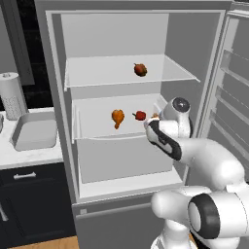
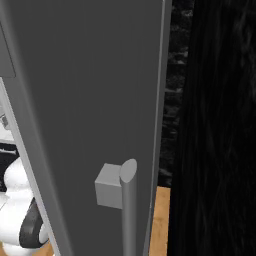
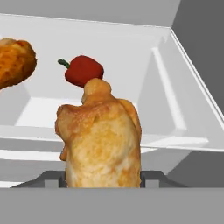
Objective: Place one bell pepper and one chicken drumstick in each tupperware on the nearby counter, to pack two identical lunches.
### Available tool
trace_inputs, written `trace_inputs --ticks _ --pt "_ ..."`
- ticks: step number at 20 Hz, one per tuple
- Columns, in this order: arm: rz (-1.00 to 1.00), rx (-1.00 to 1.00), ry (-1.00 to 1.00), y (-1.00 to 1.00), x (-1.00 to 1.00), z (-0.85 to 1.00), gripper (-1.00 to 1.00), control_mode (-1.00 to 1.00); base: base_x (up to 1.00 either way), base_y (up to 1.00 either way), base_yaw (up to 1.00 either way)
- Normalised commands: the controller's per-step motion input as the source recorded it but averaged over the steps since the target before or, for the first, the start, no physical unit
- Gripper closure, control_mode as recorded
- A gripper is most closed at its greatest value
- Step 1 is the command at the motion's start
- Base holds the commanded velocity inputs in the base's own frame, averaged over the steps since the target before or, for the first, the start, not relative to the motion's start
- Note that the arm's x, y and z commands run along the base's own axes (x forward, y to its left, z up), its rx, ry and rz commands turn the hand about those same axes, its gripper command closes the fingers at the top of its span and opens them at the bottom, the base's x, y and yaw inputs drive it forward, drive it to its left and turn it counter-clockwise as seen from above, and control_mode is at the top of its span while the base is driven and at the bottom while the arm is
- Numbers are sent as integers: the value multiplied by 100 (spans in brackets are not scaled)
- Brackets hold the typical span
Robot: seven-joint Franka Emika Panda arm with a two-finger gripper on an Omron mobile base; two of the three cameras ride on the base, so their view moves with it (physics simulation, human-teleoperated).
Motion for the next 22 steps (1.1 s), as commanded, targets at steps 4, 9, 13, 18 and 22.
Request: trace_inputs --ticks 4,9,13,18,22 --pt "0 0 0 18 -88 54 100 -100 0 0 0" --pt "0 0 0 0 -89 50 100 -100 0 0 0" --pt "0 0 -1 0 -92 39 100 -100 0 0 0" --pt "0 0 -2 14 -79 41 100 -100 0 0 0" --pt "0 0 -7 28 -68 33 100 -100 0 0 0"
